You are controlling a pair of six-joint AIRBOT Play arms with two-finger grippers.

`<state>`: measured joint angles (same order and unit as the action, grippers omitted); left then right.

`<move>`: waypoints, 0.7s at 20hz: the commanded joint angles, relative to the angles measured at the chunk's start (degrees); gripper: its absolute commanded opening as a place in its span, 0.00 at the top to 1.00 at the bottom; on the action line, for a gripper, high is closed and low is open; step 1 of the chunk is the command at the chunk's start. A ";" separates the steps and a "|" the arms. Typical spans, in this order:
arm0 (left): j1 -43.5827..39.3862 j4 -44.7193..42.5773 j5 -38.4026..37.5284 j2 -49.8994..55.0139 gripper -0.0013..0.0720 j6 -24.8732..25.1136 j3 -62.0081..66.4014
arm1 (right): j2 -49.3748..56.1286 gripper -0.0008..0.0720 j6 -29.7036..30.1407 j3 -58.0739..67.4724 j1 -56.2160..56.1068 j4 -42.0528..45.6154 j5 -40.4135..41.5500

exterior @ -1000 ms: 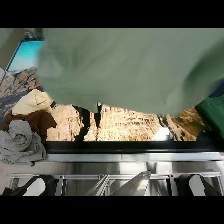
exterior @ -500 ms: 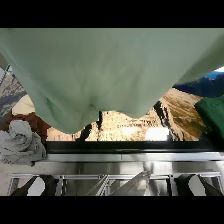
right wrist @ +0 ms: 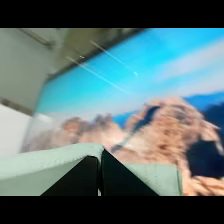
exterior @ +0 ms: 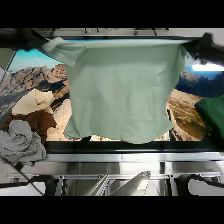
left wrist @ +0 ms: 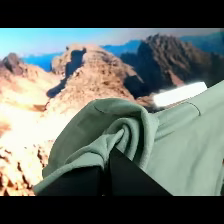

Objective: Fold the shirts.

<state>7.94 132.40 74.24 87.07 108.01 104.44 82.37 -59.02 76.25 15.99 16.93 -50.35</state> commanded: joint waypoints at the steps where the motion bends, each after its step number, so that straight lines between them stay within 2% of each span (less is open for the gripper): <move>1: -3.30 -4.74 -8.17 13.68 0.72 -1.99 0.11 | 12.70 0.86 0.79 0.09 -0.70 1.95 6.49; 2: -2.47 -4.61 -8.26 15.10 0.32 -2.01 0.11 | 13.68 0.53 1.53 0.09 0.04 1.99 5.55; 3: -1.29 -3.63 -8.22 15.78 0.00 -2.01 0.11 | 13.73 0.39 3.63 0.09 1.44 2.45 3.23; 5: 2.29 0.70 -6.14 15.41 0.00 -1.99 0.11 | 12.15 0.39 4.20 0.09 5.90 2.95 -3.72; 7: 6.71 3.08 0.33 13.86 0.00 -1.99 0.09 | 10.27 0.38 3.50 0.04 11.52 3.13 -12.92; 8: 8.35 3.06 4.90 13.20 0.06 -1.92 0.09 | 9.51 0.38 2.97 -0.22 13.84 4.13 -17.81; 10: 10.86 3.08 13.92 11.17 0.30 -1.44 -2.62 | 6.91 0.38 1.25 -4.07 16.98 9.33 -26.18; 12: 12.28 2.51 16.57 6.80 0.33 -0.22 -11.34 | 2.67 0.38 0.31 -11.98 18.38 16.50 -27.39; 14: 13.46 2.54 15.13 1.14 0.33 2.99 -22.36 | -2.05 0.36 -0.94 -21.44 19.34 23.93 -23.82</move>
<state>19.09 134.63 85.49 94.08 107.77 93.34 85.49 -57.95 64.60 32.88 30.48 -72.20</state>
